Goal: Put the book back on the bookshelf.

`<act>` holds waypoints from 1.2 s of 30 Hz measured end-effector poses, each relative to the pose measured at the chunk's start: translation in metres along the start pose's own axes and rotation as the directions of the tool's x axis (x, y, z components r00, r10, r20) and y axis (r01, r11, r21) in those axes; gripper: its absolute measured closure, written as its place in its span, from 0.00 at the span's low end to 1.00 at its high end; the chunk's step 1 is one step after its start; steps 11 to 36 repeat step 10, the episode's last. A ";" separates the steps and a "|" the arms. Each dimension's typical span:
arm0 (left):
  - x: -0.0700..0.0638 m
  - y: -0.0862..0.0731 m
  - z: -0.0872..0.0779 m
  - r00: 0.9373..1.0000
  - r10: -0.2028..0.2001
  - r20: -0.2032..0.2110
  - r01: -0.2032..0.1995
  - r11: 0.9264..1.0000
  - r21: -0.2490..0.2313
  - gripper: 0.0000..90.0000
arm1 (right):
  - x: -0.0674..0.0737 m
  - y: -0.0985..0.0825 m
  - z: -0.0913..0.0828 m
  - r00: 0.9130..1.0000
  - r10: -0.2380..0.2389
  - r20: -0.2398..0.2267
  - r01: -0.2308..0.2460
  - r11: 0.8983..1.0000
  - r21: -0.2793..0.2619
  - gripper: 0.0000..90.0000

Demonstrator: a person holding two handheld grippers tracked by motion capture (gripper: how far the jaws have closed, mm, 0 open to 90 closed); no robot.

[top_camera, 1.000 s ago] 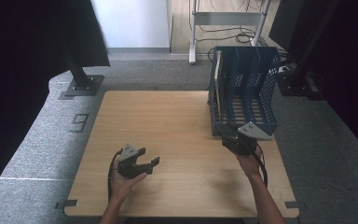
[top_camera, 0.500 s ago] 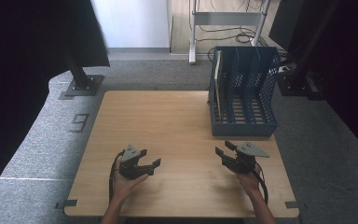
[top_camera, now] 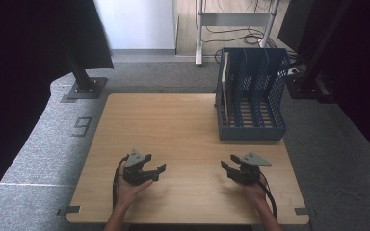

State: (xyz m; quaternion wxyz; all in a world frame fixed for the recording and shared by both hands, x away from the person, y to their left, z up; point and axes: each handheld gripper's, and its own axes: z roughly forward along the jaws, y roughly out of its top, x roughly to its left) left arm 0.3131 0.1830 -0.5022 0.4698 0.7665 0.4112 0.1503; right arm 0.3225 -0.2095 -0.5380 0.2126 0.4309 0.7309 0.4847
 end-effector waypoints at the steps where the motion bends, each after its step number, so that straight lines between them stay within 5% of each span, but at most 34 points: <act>1: 0.000 0.000 0.000 1.000 0.001 0.001 -0.001 1.000 0.002 0.26 | 0.000 0.000 0.001 1.000 -0.004 0.001 0.004 1.000 0.003 0.50; 36: -0.004 0.000 0.005 1.000 0.021 -0.008 -0.021 1.000 0.014 0.27 | 0.002 0.000 0.002 1.000 -0.014 0.003 0.014 1.000 0.011 0.50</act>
